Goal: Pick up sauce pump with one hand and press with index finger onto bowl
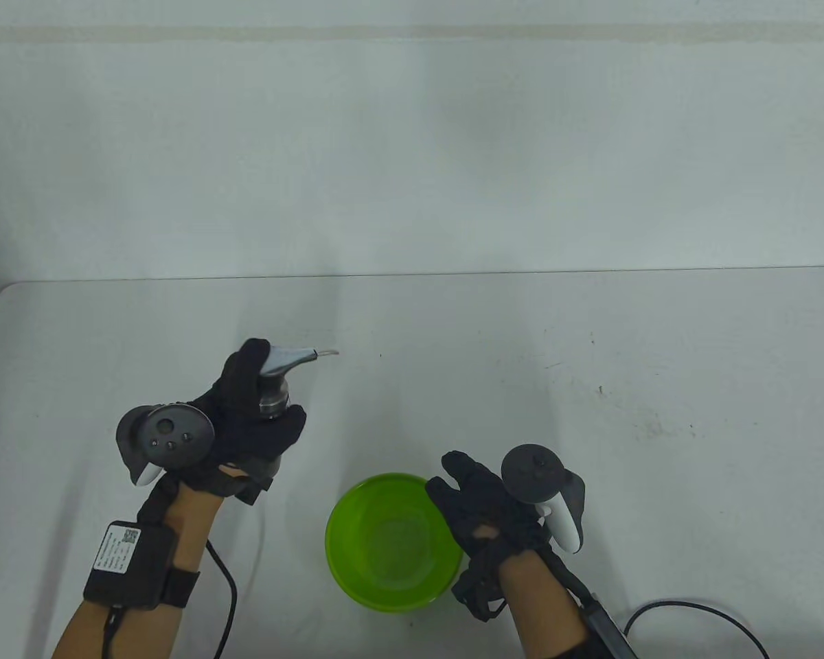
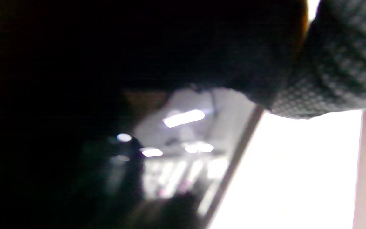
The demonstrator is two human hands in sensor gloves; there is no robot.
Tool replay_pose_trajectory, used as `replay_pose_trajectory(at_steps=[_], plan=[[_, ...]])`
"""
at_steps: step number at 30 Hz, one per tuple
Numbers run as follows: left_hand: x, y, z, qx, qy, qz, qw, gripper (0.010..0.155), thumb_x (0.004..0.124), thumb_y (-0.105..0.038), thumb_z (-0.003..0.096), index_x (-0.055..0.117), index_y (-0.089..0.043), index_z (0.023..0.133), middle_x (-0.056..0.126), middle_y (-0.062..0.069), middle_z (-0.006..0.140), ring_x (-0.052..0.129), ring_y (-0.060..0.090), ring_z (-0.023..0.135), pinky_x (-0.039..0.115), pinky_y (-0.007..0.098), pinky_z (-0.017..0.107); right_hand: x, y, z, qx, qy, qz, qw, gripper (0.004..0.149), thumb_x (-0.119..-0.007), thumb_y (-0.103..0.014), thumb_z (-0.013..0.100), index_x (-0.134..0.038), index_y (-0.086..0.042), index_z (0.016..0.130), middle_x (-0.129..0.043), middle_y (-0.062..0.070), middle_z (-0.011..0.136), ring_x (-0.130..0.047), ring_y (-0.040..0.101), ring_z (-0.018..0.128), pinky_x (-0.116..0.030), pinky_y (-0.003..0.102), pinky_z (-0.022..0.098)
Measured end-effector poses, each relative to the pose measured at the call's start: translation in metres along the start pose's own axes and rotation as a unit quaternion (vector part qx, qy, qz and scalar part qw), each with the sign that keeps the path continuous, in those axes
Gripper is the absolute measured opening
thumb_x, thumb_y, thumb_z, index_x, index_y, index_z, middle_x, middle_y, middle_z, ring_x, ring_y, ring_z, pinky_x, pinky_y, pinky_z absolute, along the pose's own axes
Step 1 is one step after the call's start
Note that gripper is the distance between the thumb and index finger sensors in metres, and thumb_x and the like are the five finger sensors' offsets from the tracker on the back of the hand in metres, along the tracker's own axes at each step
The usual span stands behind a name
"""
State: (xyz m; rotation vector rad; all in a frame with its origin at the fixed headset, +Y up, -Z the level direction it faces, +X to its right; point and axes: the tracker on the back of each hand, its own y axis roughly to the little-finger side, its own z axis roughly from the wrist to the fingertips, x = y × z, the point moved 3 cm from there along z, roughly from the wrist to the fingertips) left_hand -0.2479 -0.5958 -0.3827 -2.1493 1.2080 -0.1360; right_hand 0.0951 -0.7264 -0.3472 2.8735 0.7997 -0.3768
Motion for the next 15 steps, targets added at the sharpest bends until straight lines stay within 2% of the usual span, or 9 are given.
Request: replay_pose_trajectory(at_steps=[1,3,4,8,11,14,15], plan=[[0.001,-0.01,-0.003,0.011,0.042,0.0,0.999,0.118,0.106,-0.053,0.0361,0.006,-0.062,0.098,0.059,-0.013,0.101,0.104,0.028,0.07,0.099,0.048,0.053,0.001,-0.001,0.0,0.001,0.0,0.0,1.0,0.068,-0.074,-0.052,0.053,-0.047,-0.012,0.1,-0.047,0.027,0.103,-0.067,0.056,0.085,-0.067,0.064,0.057],[0.001,-0.023,-0.012,0.016,0.08,-0.007,0.997,0.119,0.106,-0.054,0.0341,0.006,-0.062,0.098,0.06,-0.013,0.101,0.104,0.028,0.07,0.099,0.048,0.052,0.001,-0.001,0.0,0.003,0.001,0.002,1.0,0.068,-0.074,-0.052,0.053,-0.047,-0.012,0.1,-0.047,0.027,0.103,-0.067,0.056,0.085,-0.067,0.064,0.058],[0.003,-0.028,-0.017,0.017,0.102,-0.009,0.995,0.117,0.106,-0.053,0.0367,0.007,-0.062,0.099,0.06,-0.013,0.101,0.104,0.029,0.07,0.099,0.048,0.053,0.001,-0.001,-0.001,0.003,0.002,0.003,1.0,0.068,-0.074,-0.052,0.053,-0.047,-0.012,0.1,-0.047,0.027,0.103,-0.067,0.056,0.085,-0.067,0.064,0.058],[0.022,-0.051,-0.047,0.028,0.213,0.027,0.976,0.116,0.105,-0.053,0.037,0.008,-0.061,0.099,0.06,-0.012,0.102,0.104,0.03,0.071,0.099,0.049,0.053,-0.001,-0.001,-0.001,0.005,-0.001,0.001,1.0,0.066,-0.074,-0.051,0.053,-0.048,-0.011,0.1,-0.048,0.028,0.103,-0.068,0.056,0.084,-0.067,0.064,0.058],[0.037,-0.055,-0.063,0.024,0.242,0.052,0.969,0.115,0.105,-0.052,0.0369,0.009,-0.062,0.099,0.06,-0.012,0.102,0.104,0.03,0.07,0.099,0.049,0.052,0.0,0.0,-0.002,0.008,0.004,0.0,1.0,0.067,-0.074,-0.051,0.053,-0.048,-0.011,0.1,-0.048,0.027,0.103,-0.068,0.056,0.084,-0.067,0.064,0.057],[0.052,-0.048,-0.072,-0.001,0.249,0.047,0.967,0.114,0.105,-0.052,0.0374,0.01,-0.061,0.099,0.06,-0.011,0.101,0.104,0.031,0.07,0.098,0.05,0.052,0.001,0.0,-0.001,0.007,0.004,0.003,1.0,0.067,-0.073,-0.052,0.053,-0.048,-0.012,0.1,-0.047,0.027,0.103,-0.067,0.056,0.085,-0.067,0.064,0.058],[0.054,-0.047,-0.073,-0.005,0.242,0.048,0.969,0.115,0.106,-0.052,0.0349,0.011,-0.061,0.099,0.061,-0.011,0.101,0.104,0.031,0.07,0.099,0.05,0.052,0.001,-0.001,-0.002,0.007,0.005,0.003,1.0,0.067,-0.073,-0.052,0.053,-0.048,-0.012,0.1,-0.047,0.027,0.103,-0.067,0.056,0.085,-0.067,0.064,0.058]])
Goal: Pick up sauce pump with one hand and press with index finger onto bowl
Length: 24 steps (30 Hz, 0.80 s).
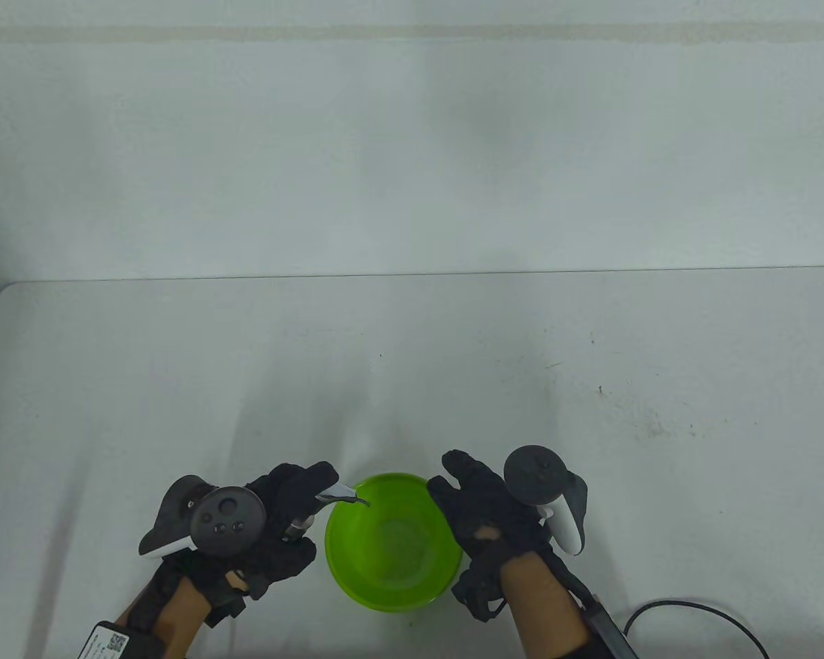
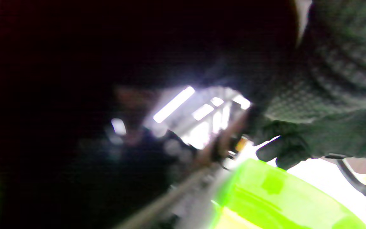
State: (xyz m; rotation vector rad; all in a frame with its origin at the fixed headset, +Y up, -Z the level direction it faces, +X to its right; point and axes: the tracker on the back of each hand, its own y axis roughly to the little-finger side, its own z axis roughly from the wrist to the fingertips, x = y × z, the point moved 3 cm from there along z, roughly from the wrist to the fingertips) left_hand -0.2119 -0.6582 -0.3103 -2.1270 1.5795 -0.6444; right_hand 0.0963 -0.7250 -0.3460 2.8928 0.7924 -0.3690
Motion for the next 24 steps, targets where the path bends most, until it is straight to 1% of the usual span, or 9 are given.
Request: replay_pose_trajectory(at_steps=[4,6,8,10,11,17,22,23,24], plan=[[0.01,-0.002,0.005,-0.012,-0.014,0.0,1.0,0.113,0.105,-0.052,0.0355,0.012,-0.063,0.098,0.06,-0.01,0.101,0.104,0.031,0.069,0.098,0.05,0.052,0.002,0.001,-0.001,-0.002,0.006,0.002,1.0,0.067,-0.073,-0.052,0.053,-0.048,-0.011,0.1,-0.047,0.028,0.103,-0.067,0.056,0.085,-0.067,0.064,0.058],[0.017,0.0,0.006,-0.015,-0.009,-0.014,1.0,0.112,0.105,-0.051,0.0364,0.012,-0.063,0.098,0.06,-0.009,0.101,0.104,0.032,0.069,0.098,0.05,0.052,0.004,0.002,0.0,-0.004,0.008,0.006,1.0,0.067,-0.073,-0.052,0.053,-0.048,-0.011,0.1,-0.046,0.028,0.103,-0.067,0.056,0.085,-0.067,0.064,0.058],[0.022,0.002,0.006,-0.012,-0.015,-0.034,0.999,0.111,0.105,-0.051,0.037,0.012,-0.063,0.097,0.058,-0.008,0.102,0.104,0.033,0.068,0.098,0.05,0.052,0.005,0.003,0.0,-0.006,0.009,0.007,1.0,0.067,-0.073,-0.052,0.053,-0.048,-0.011,0.1,-0.046,0.028,0.103,-0.067,0.056,0.085,-0.067,0.064,0.058],[0.026,0.005,0.007,-0.012,-0.009,-0.036,0.999,0.11,0.105,-0.05,0.037,0.013,-0.063,0.097,0.057,-0.007,0.101,0.104,0.033,0.068,0.098,0.05,0.051,0.005,0.003,0.0,-0.007,0.01,0.006,1.0,0.067,-0.073,-0.052,0.053,-0.048,-0.011,0.1,-0.045,0.028,0.103,-0.067,0.056,0.085,-0.067,0.064,0.058],[0.026,0.006,0.006,-0.013,0.0,-0.035,0.999,0.11,0.105,-0.05,0.0372,0.013,-0.063,0.097,0.057,-0.007,0.101,0.104,0.033,0.068,0.097,0.05,0.052,0.005,0.004,0.0,-0.008,0.009,0.005,1.0,0.067,-0.073,-0.052,0.053,-0.048,-0.011,0.1,-0.045,0.028,0.103,-0.067,0.056,0.085,-0.066,0.064,0.058],[0.019,0.013,-0.004,-0.009,-0.042,-0.06,0.997,0.102,0.102,-0.05,0.0386,0.018,-0.064,0.095,0.06,-0.011,0.098,0.106,0.031,0.067,0.098,0.049,0.052,0.004,0.003,0.0,-0.008,0.007,0.001,1.0,0.067,-0.073,-0.052,0.053,-0.048,-0.012,0.1,-0.042,0.028,0.104,-0.067,0.056,0.085,-0.066,0.064,0.058],[0.015,0.011,-0.007,0.007,-0.073,-0.079,0.994,0.089,0.099,-0.048,0.041,0.027,-0.063,0.092,0.063,-0.011,0.096,0.105,0.032,0.066,0.097,0.05,0.051,0.004,0.003,0.0,-0.009,0.008,0.001,1.0,0.066,-0.073,-0.052,0.053,-0.048,-0.011,0.1,-0.042,0.028,0.104,-0.067,0.056,0.085,-0.066,0.064,0.058],[0.016,0.012,-0.006,0.0,-0.064,-0.081,0.995,0.089,0.099,-0.047,0.0413,0.027,-0.063,0.092,0.063,-0.011,0.096,0.105,0.032,0.066,0.097,0.05,0.051,0.004,0.003,0.0,-0.01,0.008,0.001,1.0,0.066,-0.073,-0.052,0.054,-0.048,-0.011,0.1,-0.042,0.028,0.104,-0.067,0.056,0.085,-0.067,0.064,0.058],[0.015,0.01,-0.009,0.014,-0.077,-0.077,0.994,0.091,0.099,-0.047,0.0414,0.025,-0.064,0.093,0.063,-0.011,0.096,0.105,0.032,0.066,0.097,0.05,0.052,0.004,0.003,0.0,-0.01,0.009,0.001,1.0,0.066,-0.073,-0.052,0.053,-0.048,-0.011,0.1,-0.042,0.028,0.104,-0.067,0.056,0.085,-0.066,0.064,0.058]])
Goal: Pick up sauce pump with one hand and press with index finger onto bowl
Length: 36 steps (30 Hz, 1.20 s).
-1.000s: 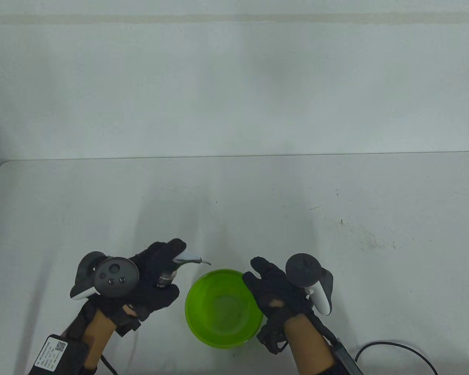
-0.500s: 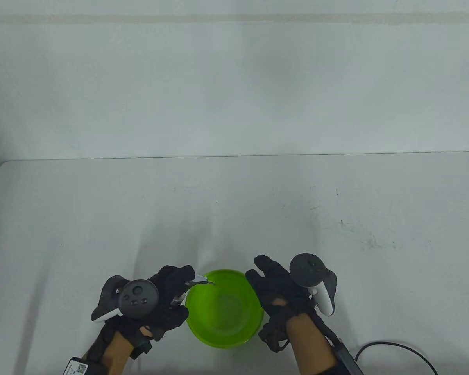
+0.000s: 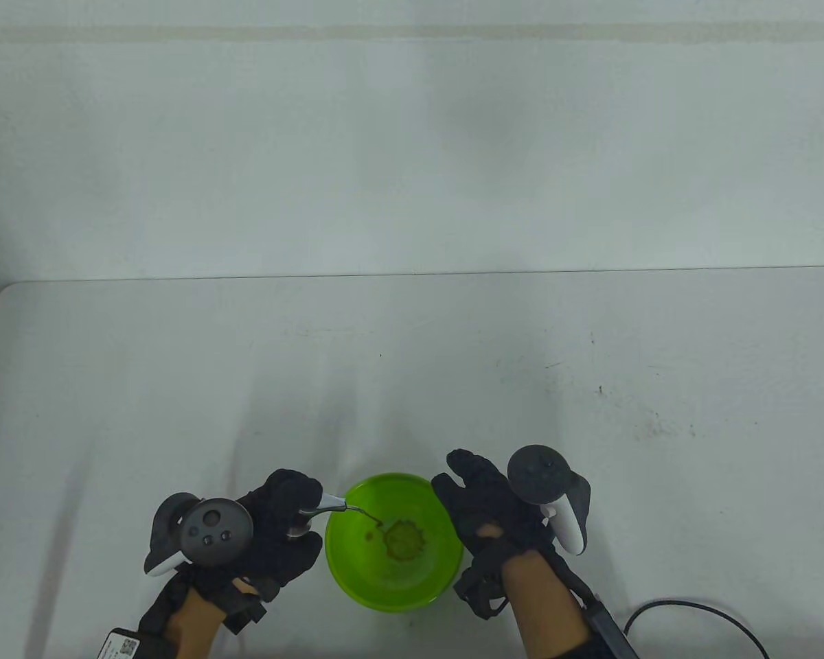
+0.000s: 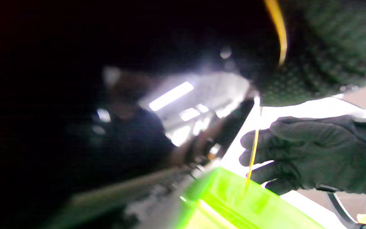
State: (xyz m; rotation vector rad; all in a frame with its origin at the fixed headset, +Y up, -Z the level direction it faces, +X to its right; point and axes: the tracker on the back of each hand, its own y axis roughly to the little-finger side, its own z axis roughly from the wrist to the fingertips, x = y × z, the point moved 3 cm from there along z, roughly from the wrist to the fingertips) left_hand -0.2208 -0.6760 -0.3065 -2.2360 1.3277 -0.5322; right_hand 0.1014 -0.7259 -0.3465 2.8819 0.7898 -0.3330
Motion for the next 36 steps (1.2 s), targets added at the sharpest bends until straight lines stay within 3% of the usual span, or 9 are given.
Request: replay_pose_trajectory(at_steps=[1,2,6,18,26,30,36], plan=[[0.0,0.0,0.003,0.003,-0.006,-0.003,1.0,0.094,0.099,-0.048,0.0404,0.024,-0.064,0.094,0.063,-0.011,0.096,0.105,0.031,0.066,0.097,0.05,0.051,0.0,0.0,0.0,0.0,0.0,0.0,1.0,0.066,-0.073,-0.052,0.053,-0.048,-0.012,0.1,-0.042,0.028,0.104,-0.067,0.056,0.085,-0.066,0.064,0.058],[0.003,0.002,0.003,-0.007,0.023,-0.012,1.0,0.097,0.1,-0.048,0.0403,0.02,-0.065,0.094,0.062,-0.012,0.096,0.105,0.032,0.067,0.097,0.05,0.052,0.0,0.0,0.0,0.0,0.0,-0.001,1.0,0.066,-0.073,-0.052,0.053,-0.048,-0.012,0.1,-0.042,0.028,0.104,-0.067,0.056,0.085,-0.066,0.064,0.058],[0.002,-0.005,0.004,0.003,0.021,0.015,1.0,0.105,0.1,-0.048,0.0397,0.013,-0.064,0.097,0.062,-0.012,0.097,0.104,0.031,0.067,0.096,0.05,0.052,0.0,0.0,0.0,-0.001,0.0,0.0,1.0,0.066,-0.073,-0.052,0.054,-0.048,-0.012,0.1,-0.042,0.028,0.104,-0.067,0.056,0.085,-0.067,0.064,0.058],[-0.003,-0.013,0.004,0.003,0.01,0.008,1.0,0.084,0.096,-0.046,0.0437,0.028,-0.059,0.091,0.065,-0.011,0.094,0.104,0.033,0.066,0.096,0.051,0.051,-0.001,0.001,0.0,-0.004,-0.003,-0.002,1.0,0.067,-0.073,-0.052,0.053,-0.048,-0.011,0.1,-0.042,0.028,0.104,-0.067,0.056,0.085,-0.067,0.064,0.058],[-0.006,-0.015,0.003,0.006,0.002,0.006,1.0,0.095,0.099,-0.047,0.0409,0.022,-0.063,0.095,0.064,-0.013,0.095,0.103,0.031,0.067,0.096,0.05,0.052,-0.001,0.001,0.0,-0.005,-0.004,-0.002,1.0,0.067,-0.073,-0.052,0.053,-0.048,-0.011,0.1,-0.042,0.028,0.103,-0.067,0.056,0.084,-0.067,0.064,0.058],[-0.008,-0.017,0.002,0.019,-0.018,0.012,1.0,0.101,0.1,-0.046,0.0397,0.018,-0.063,0.097,0.064,-0.013,0.095,0.103,0.031,0.068,0.096,0.05,0.052,-0.001,0.001,0.0,-0.005,-0.003,-0.001,1.0,0.067,-0.073,-0.052,0.053,-0.048,-0.011,0.1,-0.042,0.028,0.103,-0.067,0.056,0.084,-0.067,0.064,0.058],[-0.022,-0.01,-0.006,0.019,-0.109,-0.016,0.994,0.102,0.1,-0.045,0.0402,0.017,-0.06,0.098,0.064,-0.012,0.095,0.101,0.031,0.069,0.094,0.051,0.053,-0.001,0.001,0.001,-0.008,-0.005,0.003,1.0,0.067,-0.073,-0.052,0.054,-0.048,-0.011,0.1,-0.042,0.028,0.104,-0.067,0.056,0.085,-0.067,0.064,0.058]])
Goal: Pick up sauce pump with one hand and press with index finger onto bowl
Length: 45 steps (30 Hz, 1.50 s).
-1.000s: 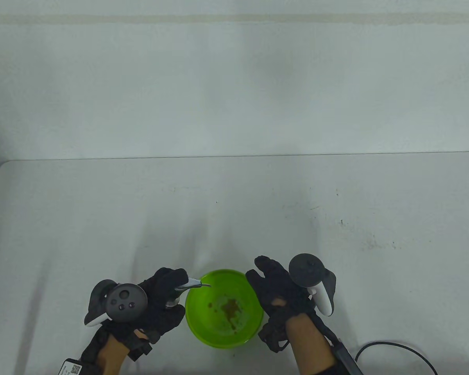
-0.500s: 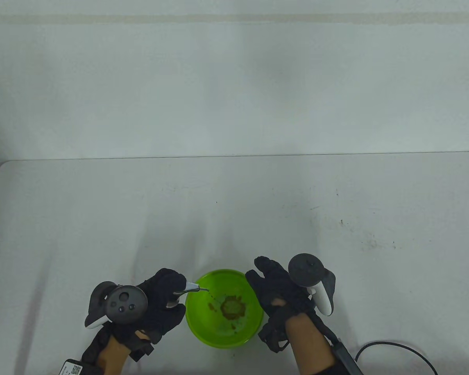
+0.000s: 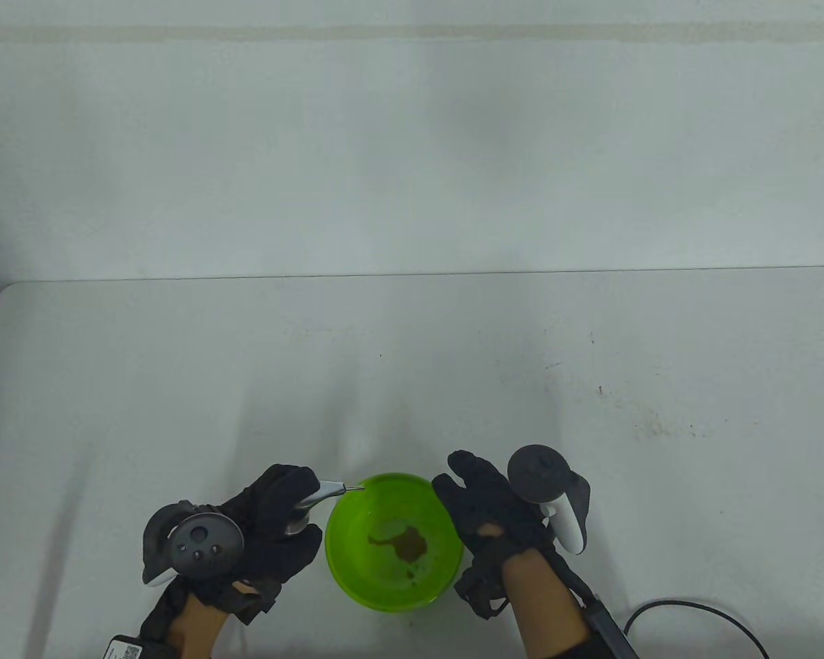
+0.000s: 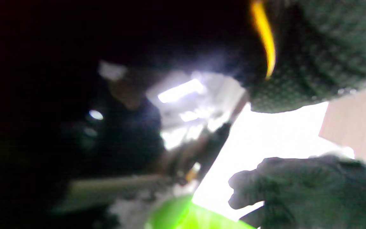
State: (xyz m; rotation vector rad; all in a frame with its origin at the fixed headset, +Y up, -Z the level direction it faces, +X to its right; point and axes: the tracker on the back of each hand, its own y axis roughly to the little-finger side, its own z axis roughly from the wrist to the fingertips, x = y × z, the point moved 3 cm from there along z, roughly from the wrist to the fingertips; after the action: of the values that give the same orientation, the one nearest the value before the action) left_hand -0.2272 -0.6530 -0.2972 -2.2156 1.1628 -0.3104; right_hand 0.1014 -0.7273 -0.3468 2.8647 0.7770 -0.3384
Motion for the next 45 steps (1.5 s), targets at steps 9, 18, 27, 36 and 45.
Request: replay_pose_trajectory(at_steps=[9,18,27,36,45], plan=[[-0.023,0.024,0.004,-0.054,-0.17,-0.027,0.984,0.1,0.098,-0.045,0.0417,0.015,-0.057,0.096,0.061,-0.011,0.094,0.099,0.031,0.07,0.093,0.052,0.053,-0.001,-0.003,-0.001,0.007,-0.007,0.003,1.0,0.067,-0.073,-0.052,0.054,-0.048,-0.012,0.1,-0.042,0.028,0.104,-0.067,0.056,0.085,-0.066,0.064,0.058],[-0.03,0.063,0.025,-0.092,-0.184,0.02,0.978,0.099,0.098,-0.045,0.0427,0.014,-0.056,0.095,0.06,-0.01,0.093,0.098,0.032,0.071,0.092,0.053,0.054,-0.001,-0.003,-0.001,0.008,-0.009,0.007,1.0,0.067,-0.073,-0.052,0.054,-0.048,-0.011,0.1,-0.042,0.029,0.104,-0.067,0.056,0.085,-0.066,0.064,0.058],[-0.024,0.107,0.039,-0.152,-0.201,0.031,0.967,0.099,0.097,-0.044,0.0431,0.014,-0.056,0.094,0.06,-0.01,0.093,0.096,0.033,0.072,0.09,0.054,0.055,-0.011,-0.002,0.003,0.02,-0.061,0.037,0.997,0.067,-0.071,-0.053,0.054,-0.046,-0.013,0.101,-0.038,0.027,0.105,-0.062,0.056,0.088,-0.063,0.066,0.06],[-0.023,0.138,0.041,-0.174,-0.248,0.038,0.952,0.099,0.096,-0.042,0.0453,0.01,-0.056,0.092,0.056,-0.01,0.094,0.092,0.034,0.076,0.086,0.056,0.058,-0.004,-0.001,0.002,0.017,-0.034,0.023,0.999,0.068,-0.071,-0.053,0.054,-0.045,-0.013,0.102,-0.036,0.028,0.105,-0.057,0.057,0.09,-0.059,0.068,0.061],[-0.012,0.143,0.033,-0.167,-0.255,0.026,0.952,0.106,0.096,-0.047,0.0448,0.001,-0.055,0.091,0.049,-0.011,0.1,0.089,0.035,0.08,0.083,0.056,0.06,-0.004,-0.001,0.002,0.016,-0.037,0.021,0.999,0.068,-0.071,-0.053,0.054,-0.044,-0.013,0.102,-0.036,0.028,0.105,-0.057,0.057,0.09,-0.059,0.068,0.061]])
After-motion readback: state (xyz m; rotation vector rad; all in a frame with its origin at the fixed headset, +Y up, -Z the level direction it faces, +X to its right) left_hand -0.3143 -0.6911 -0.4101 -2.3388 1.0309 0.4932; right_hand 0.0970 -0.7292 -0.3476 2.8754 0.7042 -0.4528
